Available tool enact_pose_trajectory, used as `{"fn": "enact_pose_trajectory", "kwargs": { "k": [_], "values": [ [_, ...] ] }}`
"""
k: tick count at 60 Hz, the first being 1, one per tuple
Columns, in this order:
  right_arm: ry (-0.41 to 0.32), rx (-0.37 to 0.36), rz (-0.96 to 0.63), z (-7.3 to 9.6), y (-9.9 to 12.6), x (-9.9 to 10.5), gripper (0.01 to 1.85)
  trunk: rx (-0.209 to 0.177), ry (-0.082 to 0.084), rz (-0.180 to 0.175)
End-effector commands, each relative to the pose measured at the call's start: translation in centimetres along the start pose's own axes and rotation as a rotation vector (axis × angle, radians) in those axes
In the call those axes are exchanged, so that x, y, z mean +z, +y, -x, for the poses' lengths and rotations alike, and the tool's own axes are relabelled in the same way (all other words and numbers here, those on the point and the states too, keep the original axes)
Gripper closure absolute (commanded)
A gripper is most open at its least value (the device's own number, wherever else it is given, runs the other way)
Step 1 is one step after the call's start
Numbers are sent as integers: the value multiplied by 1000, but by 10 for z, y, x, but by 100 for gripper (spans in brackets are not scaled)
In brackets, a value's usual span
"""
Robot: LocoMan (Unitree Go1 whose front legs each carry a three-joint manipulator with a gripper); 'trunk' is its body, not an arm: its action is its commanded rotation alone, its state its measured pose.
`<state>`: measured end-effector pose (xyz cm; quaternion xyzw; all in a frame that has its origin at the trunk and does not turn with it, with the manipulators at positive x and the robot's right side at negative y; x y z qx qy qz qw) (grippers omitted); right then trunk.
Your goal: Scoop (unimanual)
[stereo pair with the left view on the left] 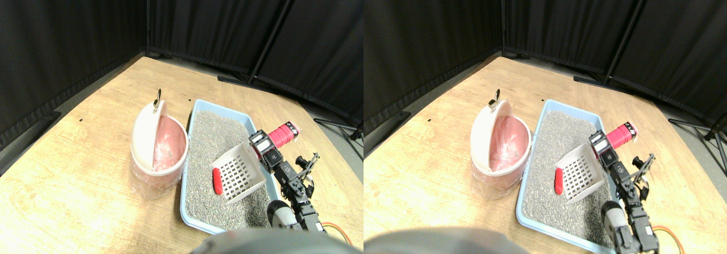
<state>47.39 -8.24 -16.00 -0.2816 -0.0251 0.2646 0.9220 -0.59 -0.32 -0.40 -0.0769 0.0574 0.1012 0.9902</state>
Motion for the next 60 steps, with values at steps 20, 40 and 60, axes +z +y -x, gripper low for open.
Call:
{"fn": "enact_pose_trajectory", "kwargs": {
  "k": [20, 40, 60],
  "values": [
    [69, 87, -304, -4, 8, -15, 169, 22, 28, 15],
    [122, -73, -625, -3, -35, -24, 181, 0, 28, 4],
    [71, -252, -848, 5, -65, -39, 181, -16, 21, -8]
  ]
}}
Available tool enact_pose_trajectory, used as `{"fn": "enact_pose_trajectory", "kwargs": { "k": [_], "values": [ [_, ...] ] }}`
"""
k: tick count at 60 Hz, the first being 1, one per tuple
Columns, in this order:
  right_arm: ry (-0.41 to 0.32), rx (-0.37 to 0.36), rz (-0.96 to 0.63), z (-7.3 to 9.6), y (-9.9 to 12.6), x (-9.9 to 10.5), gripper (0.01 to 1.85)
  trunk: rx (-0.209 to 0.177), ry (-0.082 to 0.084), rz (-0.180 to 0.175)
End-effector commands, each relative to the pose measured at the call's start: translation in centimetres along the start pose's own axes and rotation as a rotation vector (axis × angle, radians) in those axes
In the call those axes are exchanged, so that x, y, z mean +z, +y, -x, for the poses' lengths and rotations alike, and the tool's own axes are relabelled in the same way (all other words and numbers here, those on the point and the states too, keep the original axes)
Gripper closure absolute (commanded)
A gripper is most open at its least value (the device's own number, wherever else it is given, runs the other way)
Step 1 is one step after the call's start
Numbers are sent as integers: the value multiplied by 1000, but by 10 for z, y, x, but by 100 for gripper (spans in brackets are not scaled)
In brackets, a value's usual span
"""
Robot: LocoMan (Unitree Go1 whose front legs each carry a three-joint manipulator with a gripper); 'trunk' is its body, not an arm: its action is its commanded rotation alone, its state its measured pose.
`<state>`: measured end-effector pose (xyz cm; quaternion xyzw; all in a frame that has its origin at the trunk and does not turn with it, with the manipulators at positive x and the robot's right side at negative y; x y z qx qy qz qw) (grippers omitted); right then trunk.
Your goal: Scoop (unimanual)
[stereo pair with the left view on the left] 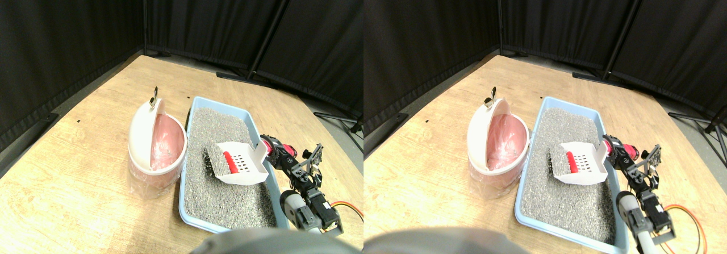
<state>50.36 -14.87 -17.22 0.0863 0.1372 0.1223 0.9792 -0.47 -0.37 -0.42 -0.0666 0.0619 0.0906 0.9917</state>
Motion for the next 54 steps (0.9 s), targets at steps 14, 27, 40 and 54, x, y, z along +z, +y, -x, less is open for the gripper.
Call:
{"fn": "enact_pose_trajectory", "kwargs": {
  "k": [14, 27, 40, 54],
  "values": [
    [-259, 35, -161, -1, -11, 28, 181, 2, 5, 15],
    [-333, 33, -231, -1, -12, 42, 181, 3, 1, 18],
    [-347, 37, -206, 0, -9, 50, 181, 8, -6, 22],
    [-376, 48, -295, -2, -5, 57, 181, 11, -13, 21]
  ]
}}
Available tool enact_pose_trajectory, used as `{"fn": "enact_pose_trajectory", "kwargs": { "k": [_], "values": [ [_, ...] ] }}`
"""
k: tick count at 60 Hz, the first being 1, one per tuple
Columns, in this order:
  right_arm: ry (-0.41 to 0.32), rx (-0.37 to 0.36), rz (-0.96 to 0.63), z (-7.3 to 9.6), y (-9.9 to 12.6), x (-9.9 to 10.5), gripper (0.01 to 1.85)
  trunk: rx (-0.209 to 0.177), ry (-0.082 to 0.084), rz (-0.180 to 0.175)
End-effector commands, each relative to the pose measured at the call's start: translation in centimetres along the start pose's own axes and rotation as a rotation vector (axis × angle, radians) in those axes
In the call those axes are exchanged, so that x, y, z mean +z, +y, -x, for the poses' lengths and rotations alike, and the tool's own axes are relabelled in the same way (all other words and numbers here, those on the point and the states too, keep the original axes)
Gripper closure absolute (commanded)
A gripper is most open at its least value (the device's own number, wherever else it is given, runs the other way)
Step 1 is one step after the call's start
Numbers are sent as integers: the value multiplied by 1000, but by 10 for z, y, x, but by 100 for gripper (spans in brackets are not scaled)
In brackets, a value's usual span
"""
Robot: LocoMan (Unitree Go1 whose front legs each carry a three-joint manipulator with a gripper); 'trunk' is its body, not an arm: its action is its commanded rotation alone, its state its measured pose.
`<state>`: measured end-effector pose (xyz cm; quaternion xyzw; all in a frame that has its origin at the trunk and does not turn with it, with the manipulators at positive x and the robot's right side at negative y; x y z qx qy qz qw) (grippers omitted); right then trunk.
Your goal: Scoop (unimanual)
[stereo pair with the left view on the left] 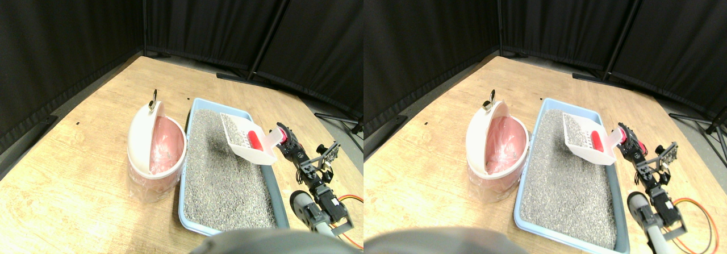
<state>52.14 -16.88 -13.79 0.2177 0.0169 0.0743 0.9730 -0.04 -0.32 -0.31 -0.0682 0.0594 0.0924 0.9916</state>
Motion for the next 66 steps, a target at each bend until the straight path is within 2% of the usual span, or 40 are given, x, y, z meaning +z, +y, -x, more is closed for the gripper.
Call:
{"fn": "enact_pose_trajectory", "kwargs": {
  "k": [1, 6, 8, 11, 23, 26, 27, 28, 30, 32, 34, 48, 56, 58, 66],
  "values": [
    [-90, 86, -66, -3, 15, 13, 181, 8, -8, 17],
    [-97, 99, -101, -4, 16, 14, 181, 9, -9, 17],
    [-104, 82, -204, -4, 17, 14, 181, 10, -10, 16],
    [-95, 103, -247, -5, 16, 14, 181, 10, -10, 16],
    [-94, 73, -419, -7, 16, 12, 181, 10, -9, 16],
    [-100, 52, -555, -8, 16, 12, 181, 14, -7, 19],
    [-100, 52, -555, -8, 16, 12, 181, 14, -7, 19],
    [-80, 50, -626, -8, 17, 12, 181, 14, -7, 19],
    [-90, 34, -653, -8, 17, 12, 181, 15, -6, 19],
    [-81, 67, -633, -10, 17, 12, 181, 15, -6, 18],
    [-89, 65, -566, -9, 18, 13, 181, 15, -6, 18],
    [-65, 36, -670, -9, 21, 12, 181, 20, -7, 22],
    [-50, 39, -669, -9, 22, 12, 181, 23, -5, 24],
    [-34, 57, -717, -10, 21, 12, 181, 23, -5, 24],
    [-32, 42, -697, -9, 22, 12, 181, 26, -4, 23]
  ]
}}
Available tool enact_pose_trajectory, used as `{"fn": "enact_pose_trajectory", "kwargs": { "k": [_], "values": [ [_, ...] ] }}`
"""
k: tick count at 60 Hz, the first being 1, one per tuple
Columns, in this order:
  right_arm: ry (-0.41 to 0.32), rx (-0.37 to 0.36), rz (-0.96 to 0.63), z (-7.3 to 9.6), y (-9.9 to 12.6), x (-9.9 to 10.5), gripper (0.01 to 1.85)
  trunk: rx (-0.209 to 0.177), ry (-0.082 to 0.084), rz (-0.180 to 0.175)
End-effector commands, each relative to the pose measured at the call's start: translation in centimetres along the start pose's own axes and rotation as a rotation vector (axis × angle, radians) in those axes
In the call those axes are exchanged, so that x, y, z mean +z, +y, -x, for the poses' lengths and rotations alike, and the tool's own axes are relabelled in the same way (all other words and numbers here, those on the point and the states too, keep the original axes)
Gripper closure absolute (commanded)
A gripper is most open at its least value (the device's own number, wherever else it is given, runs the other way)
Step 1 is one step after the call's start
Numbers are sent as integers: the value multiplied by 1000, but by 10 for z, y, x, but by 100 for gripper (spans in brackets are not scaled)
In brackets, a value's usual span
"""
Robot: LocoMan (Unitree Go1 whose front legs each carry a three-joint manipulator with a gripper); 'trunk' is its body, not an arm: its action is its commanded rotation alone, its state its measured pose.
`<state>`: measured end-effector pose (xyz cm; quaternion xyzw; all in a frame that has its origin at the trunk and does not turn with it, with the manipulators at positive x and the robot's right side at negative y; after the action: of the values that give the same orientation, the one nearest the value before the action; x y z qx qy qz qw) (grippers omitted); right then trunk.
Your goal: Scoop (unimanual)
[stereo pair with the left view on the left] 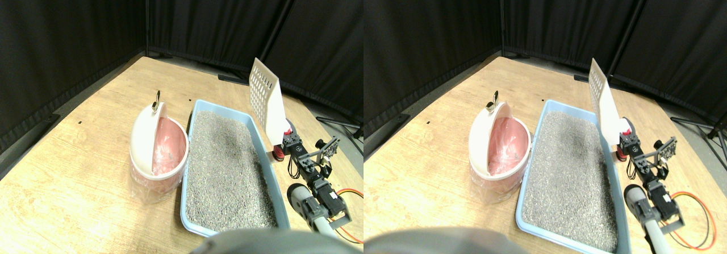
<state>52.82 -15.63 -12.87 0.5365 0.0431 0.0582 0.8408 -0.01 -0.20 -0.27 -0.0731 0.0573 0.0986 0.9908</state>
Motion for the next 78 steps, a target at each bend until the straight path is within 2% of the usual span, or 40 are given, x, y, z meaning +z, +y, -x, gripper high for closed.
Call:
{"fn": "enact_pose_trajectory", "kwargs": {
  "k": [1, 12, 22, 27, 29, 40, 43, 56, 63, 64, 78],
  "values": [
    [-8, 65, -1, 0, 11, 1, 181, 14, 0, 12],
    [18, 82, -35, 0, 10, -1, 181, 16, 1, 12],
    [-7, 111, 144, 2, 14, 0, 181, 30, 3, 18],
    [-5, 172, 344, 3, 18, 0, 181, 39, 2, 24],
    [-5, 177, 354, 3, 18, 0, 181, 41, 3, 26],
    [-4, 198, 626, 4, 25, -3, 181, 49, 1, 30],
    [-7, 187, 609, 4, 27, -4, 181, 55, 0, 33],
    [15, 184, 733, 4, 33, -8, 181, 66, 1, 35],
    [27, 217, 849, 3, 36, -12, 181, 71, 0, 36],
    [35, 252, 891, 2, 37, -13, 181, 75, 2, 36],
    [62, 251, 917, -3, 38, -20, 181, 75, 2, 36]
  ]
}}
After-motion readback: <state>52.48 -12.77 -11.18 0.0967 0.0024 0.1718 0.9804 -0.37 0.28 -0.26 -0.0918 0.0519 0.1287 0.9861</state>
